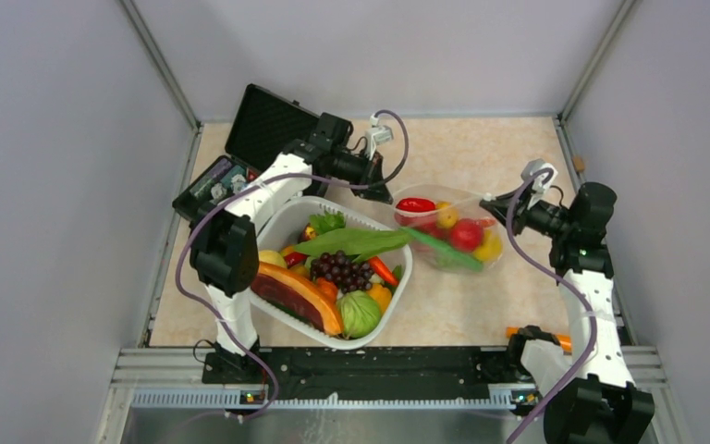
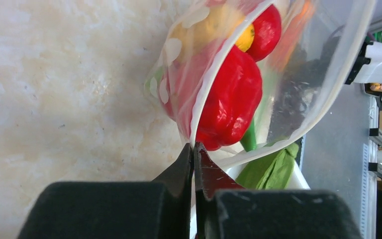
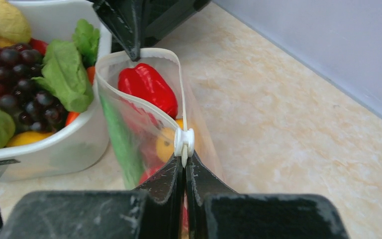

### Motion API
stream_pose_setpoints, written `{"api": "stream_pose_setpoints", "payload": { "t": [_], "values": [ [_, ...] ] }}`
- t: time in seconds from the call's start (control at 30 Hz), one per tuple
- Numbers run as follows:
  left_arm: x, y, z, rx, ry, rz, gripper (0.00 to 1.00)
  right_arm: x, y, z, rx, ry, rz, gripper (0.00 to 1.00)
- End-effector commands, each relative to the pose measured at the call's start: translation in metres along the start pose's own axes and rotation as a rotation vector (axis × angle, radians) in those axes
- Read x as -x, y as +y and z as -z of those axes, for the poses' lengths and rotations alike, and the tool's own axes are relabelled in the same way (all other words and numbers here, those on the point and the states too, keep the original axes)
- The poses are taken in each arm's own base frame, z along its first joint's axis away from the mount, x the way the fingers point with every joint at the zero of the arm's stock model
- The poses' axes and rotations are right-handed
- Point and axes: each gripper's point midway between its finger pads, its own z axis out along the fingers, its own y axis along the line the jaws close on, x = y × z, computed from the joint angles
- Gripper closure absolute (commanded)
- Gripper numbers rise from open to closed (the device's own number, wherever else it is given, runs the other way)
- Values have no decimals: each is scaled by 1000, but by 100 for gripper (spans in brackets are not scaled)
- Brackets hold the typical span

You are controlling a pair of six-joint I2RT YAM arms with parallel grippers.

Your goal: Place the food in the zip-top bag and seal the zipper

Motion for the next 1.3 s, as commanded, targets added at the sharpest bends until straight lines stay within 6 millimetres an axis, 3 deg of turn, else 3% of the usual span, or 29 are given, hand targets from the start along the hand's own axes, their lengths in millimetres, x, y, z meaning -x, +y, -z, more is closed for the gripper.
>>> {"api": "stream_pose_setpoints", "payload": {
  "t": [0.0, 0.17, 0.37, 0.43, 0.53, 0.6, 0.63, 0.77, 0.9, 1.07, 1.17, 1.27],
  "values": [
    [57, -44, 29, -37, -123, -137, 100, 26, -24, 3, -151, -48, 64, 100],
    [107, -74, 48, -49, -226, -212, 100, 27, -35, 0, -205, -108, 5, 100],
    [133, -85, 61, -9, -285, -223, 100, 25, -42, -5, -228, -240, -34, 100],
    [125, -78, 56, -3, -269, -205, 100, 14, -40, -10, -189, -233, -49, 100],
    [91, -31, 40, 140, -172, -104, 100, -21, -38, -20, -130, -181, -119, 100],
    [70, -21, 36, 160, -132, -66, 100, -29, -35, -22, -118, -197, -122, 100],
    [70, -22, 36, 154, -150, -80, 97, -27, -32, -21, -111, -212, -109, 100],
    [85, -38, 47, 144, -226, -152, 46, -16, -28, -18, -84, -177, -52, 100],
    [112, -65, 54, 79, -298, -294, 23, -9, -21, -14, -69, -143, 2, 100],
    [133, -106, 42, 12, -355, -582, 2, 18, -7, -7, -32, -170, 100, 100],
    [138, -129, 27, -65, -382, -724, 1, 11, -7, -8, -29, -154, 89, 100],
    [136, -137, 7, -149, -382, -800, 1, 8, -7, -9, -20, -149, 80, 100]
  ]
}}
